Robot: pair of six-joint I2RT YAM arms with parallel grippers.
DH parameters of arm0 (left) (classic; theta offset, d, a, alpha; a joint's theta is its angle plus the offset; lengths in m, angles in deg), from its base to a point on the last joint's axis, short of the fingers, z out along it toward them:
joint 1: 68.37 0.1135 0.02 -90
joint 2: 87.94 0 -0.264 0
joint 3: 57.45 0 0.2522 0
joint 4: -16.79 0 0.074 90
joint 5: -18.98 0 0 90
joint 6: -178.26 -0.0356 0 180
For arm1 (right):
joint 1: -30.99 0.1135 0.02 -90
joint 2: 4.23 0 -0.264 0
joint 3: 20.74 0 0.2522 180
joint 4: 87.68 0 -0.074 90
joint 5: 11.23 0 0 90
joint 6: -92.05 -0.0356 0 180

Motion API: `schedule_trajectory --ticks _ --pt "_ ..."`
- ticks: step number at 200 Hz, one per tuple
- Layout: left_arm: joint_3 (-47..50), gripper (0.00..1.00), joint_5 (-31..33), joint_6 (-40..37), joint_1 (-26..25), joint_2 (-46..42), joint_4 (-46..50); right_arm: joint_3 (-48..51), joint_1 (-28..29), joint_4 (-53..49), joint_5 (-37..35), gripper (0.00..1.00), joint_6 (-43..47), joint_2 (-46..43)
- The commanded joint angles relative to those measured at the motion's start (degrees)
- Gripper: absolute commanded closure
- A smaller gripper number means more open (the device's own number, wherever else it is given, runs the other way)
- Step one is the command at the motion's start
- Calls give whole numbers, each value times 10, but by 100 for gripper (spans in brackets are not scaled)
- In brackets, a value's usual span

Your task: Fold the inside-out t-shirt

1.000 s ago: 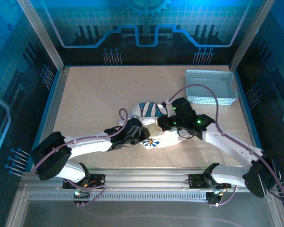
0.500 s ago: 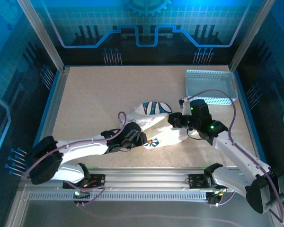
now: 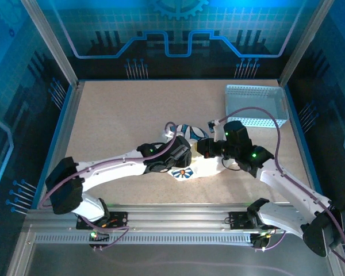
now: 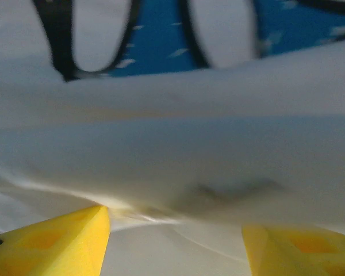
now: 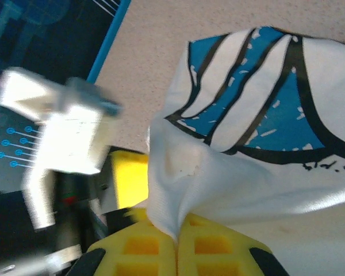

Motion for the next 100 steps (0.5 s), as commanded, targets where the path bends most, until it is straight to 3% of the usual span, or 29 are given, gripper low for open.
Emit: schedule_trajectory --ticks 1,21,45,72,100 --pt "-29 32 85 -31 12 1 31 -27 11 -1 6 100 10 -15" --pt "-40 26 142 -33 20 12 47 -34 15 -9 17 100 11 -22" --pt "-47 24 142 -49 49 26 31 -35 20 -9 33 100 8 -27" --pt "-44 35 80 -83 83 43 -32 -32 19 -24 20 100 15 -26" --pt "-79 53 79 -113 89 86 -28 -25 -18 -50 -14 100 15 -6"
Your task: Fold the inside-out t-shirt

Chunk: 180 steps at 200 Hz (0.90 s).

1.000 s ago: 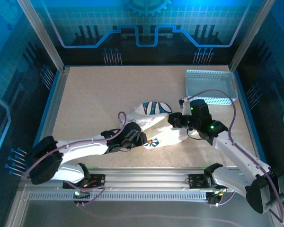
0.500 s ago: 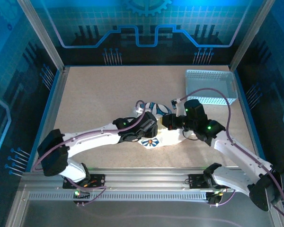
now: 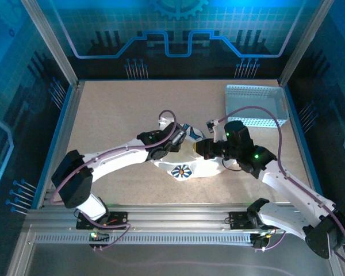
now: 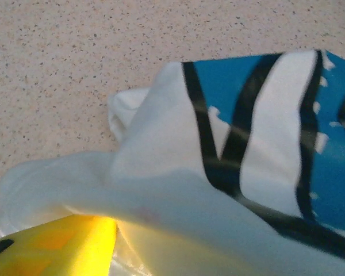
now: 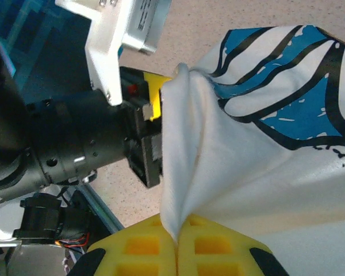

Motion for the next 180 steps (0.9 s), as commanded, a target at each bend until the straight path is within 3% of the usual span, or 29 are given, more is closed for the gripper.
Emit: schedule_trajectory --ticks 1,34,48,67,97,119,130,149,180 --pt "-33 54 -6 -38 6 33 -15 -10 -31 -24 -21 100 8 11" --pt "-44 79 -15 -45 22 56 -14 -6 -101 -10 -9 100 26 65" --pt "-43 91 -18 -41 35 60 -8 -23 -106 -20 -44 99 63 96" --pt "-37 98 -37 -38 52 61 -8 -35 -112 -26 -117 95 110 145" --pt "-54 100 -80 -34 67 79 4 -90 -117 -71 -228 79 144 206" --pt "-87 99 -116 -42 66 100 16 -105 -77 -103 -281 57 167 163" --pt "-103 97 -133 -42 67 108 16 -110 -46 -122 -307 50 181 129" --pt "-136 96 -145 -43 68 128 21 -118 0 -167 -335 47 173 86" --pt "-171 95 -152 -44 69 149 28 -122 56 -193 -299 48 152 84"
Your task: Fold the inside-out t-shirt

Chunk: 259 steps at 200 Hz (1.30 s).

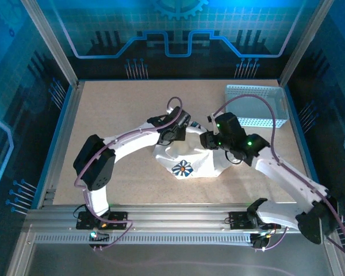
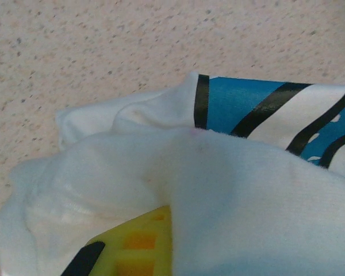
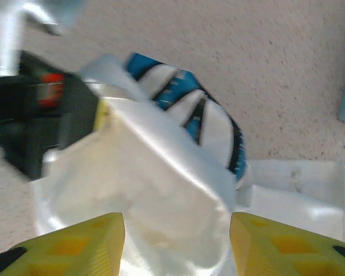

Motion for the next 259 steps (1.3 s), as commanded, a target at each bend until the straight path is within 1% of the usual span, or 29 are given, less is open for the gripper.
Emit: schedule_trajectory --ticks 1,22,47,59,92,110,124,131,154,161,181,201,227,245,259 --pt "-31 95 -26 -4 4 15 13 -13 31 -52 -6 48 -6 9" --pt "-32 95 -37 1 8 15 7 -2 42 -32 11 50 -7 46" --pt "-34 93 -51 5 10 15 3 -8 41 1 25 52 -1 94" --pt "-35 93 -56 7 12 17 2 -16 41 11 23 51 2 120" --pt "-29 92 -71 16 17 14 -5 -13 24 53 4 44 -1 171" --pt "-22 92 -81 19 19 9 -12 -13 10 69 9 43 2 197" --pt "-15 91 -92 22 19 3 -22 -16 5 78 7 46 4 214" --pt "-11 90 -97 22 19 0 -26 -18 2 82 7 48 4 220" --pt "1 89 -103 25 19 -11 -36 -29 -8 89 15 62 1 237" --pt "4 89 -106 26 19 -14 -39 -34 -12 87 19 68 2 244" --pt "8 88 -105 28 19 -19 -39 -51 -19 71 26 88 5 259" --pt "11 87 -106 28 19 -23 -40 -56 -20 67 27 100 7 254" --pt "14 82 -98 27 20 -28 -38 -63 -20 53 48 100 0 215" --pt "10 82 -96 26 27 -24 -29 -63 -21 51 83 100 -9 173" --pt "10 81 -96 25 31 -24 -25 -61 -21 48 96 100 -15 148"
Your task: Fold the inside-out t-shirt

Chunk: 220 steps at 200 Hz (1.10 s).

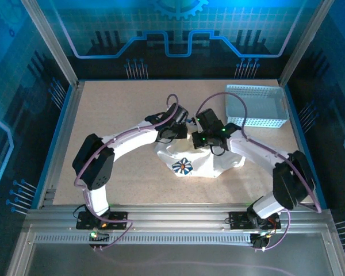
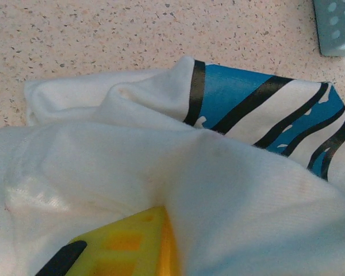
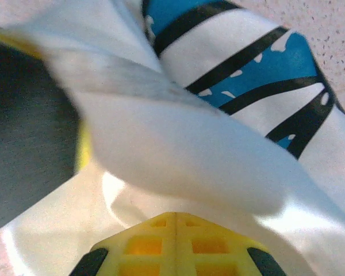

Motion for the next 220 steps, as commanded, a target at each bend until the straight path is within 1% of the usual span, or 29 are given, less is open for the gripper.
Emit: schedule_trajectory --ticks 1,12,25,36,55,65,80,100,117,134,142,158,185,204,220 --pt "1 81 -7 9 12 -18 6 -18 -5 -7 40 100 -16 -60" --pt "-1 78 0 9 12 -21 12 -15 -6 -10 37 100 -20 -74" --pt "0 67 6 7 12 -28 23 -12 -10 -13 39 100 -22 -83" --pt "9 61 8 7 11 -42 24 -12 -14 -16 49 100 -28 -92" --pt "34 49 29 14 11 -88 33 -19 -23 -18 90 100 -49 -117" --pt "54 46 43 15 6 -120 33 -27 -25 -14 119 100 -64 -137" --pt "85 42 78 7 -14 -173 30 -46 -27 -13 152 100 -86 -168" --pt "128 35 112 -10 -63 -238 5 -70 -28 -12 169 100 -111 -200" --pt "161 33 93 -16 -93 -274 -38 -81 -27 -6 185 100 -130 -217" --pt "177 31 62 -36 -122 -286 -91 -78 -27 7 200 100 -147 -227" --pt "184 28 48 -47 -134 -287 -118 -76 -26 11 206 100 -153 -229" --pt "184 27 31 -63 -148 -280 -150 -73 -23 14 209 100 -157 -231" --pt "153 28 74 -74 -150 -243 -122 -67 -20 12 209 100 -157 -239" --pt "127 35 70 -86 -149 -218 -119 -58 -19 11 212 100 -158 -248" --pt "107 48 71 -89 -149 -199 -108 -50 -18 9 209 100 -159 -253"
